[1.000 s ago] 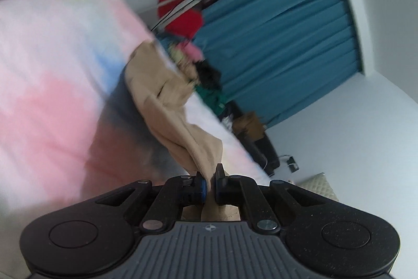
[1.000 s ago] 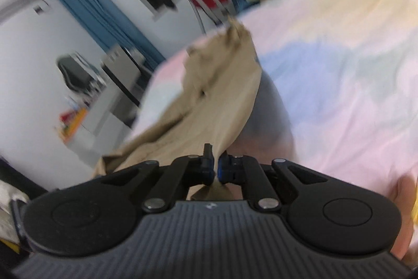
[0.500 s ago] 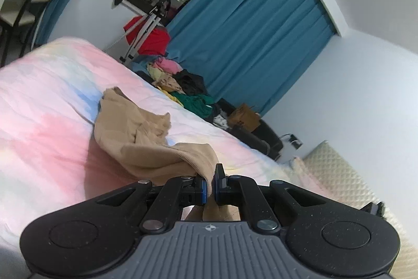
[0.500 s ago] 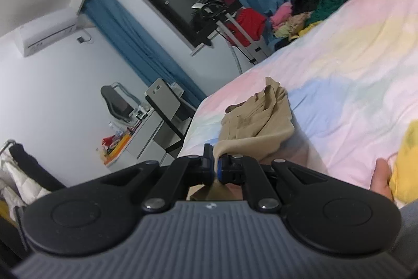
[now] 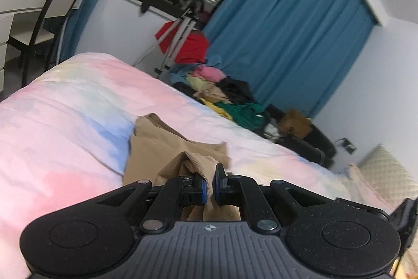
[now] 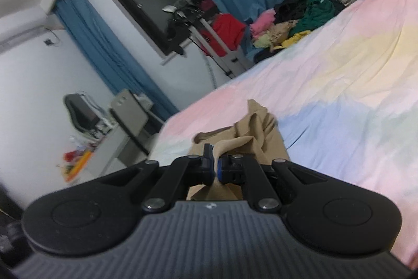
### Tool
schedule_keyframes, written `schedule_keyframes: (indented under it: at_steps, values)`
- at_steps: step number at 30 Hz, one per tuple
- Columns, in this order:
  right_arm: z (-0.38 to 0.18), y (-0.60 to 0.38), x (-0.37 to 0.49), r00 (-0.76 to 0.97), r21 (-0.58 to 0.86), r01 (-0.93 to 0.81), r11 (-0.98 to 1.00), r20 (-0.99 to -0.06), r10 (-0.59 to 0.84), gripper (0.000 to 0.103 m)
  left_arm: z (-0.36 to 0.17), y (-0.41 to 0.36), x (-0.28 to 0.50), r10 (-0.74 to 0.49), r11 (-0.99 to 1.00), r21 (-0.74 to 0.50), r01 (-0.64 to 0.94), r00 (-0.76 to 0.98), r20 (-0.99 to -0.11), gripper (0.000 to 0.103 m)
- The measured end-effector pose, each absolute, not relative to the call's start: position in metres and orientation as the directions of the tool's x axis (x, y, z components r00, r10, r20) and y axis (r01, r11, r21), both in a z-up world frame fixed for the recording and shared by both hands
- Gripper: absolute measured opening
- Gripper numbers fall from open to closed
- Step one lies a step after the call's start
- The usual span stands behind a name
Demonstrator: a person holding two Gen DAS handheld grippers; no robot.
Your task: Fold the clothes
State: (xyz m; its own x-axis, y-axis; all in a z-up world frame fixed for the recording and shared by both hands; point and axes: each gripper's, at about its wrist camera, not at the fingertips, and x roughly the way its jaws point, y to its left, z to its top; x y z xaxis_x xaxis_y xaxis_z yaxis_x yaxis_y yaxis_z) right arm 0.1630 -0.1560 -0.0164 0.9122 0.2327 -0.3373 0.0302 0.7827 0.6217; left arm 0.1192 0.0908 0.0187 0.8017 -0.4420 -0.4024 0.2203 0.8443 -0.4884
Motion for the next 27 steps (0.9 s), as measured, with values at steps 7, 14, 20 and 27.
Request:
schedule_keyframes:
  at_steps: [7,14,20,27]
  values:
    - [-0.080,-0.153,0.242,0.867,0.535,0.092,0.840,-0.458,0.197,0.007,-0.051,0.078,0.201,-0.386,0.895,-0.399,0.199,0.793,-0.471,0.007]
    - [-0.121,-0.137,0.278,0.788,0.405,0.117,0.907,-0.593,0.163,0.008,-0.095,0.066,0.234,-0.338,0.929,-0.322,0.180,0.765,-0.548,0.011]
    - [-0.122,-0.120,0.281,0.768,0.284,0.093,0.954,-0.631,0.112,0.009,-0.102,0.060,0.232,-0.333,0.937,-0.286,0.199,0.754,-0.566,0.022]
    - [-0.097,-0.118,0.252,0.837,0.295,0.065,0.953,-0.536,0.109,0.092,-0.082,0.056,0.207,-0.311,0.945,-0.264,0.194,0.786,-0.535,0.082]
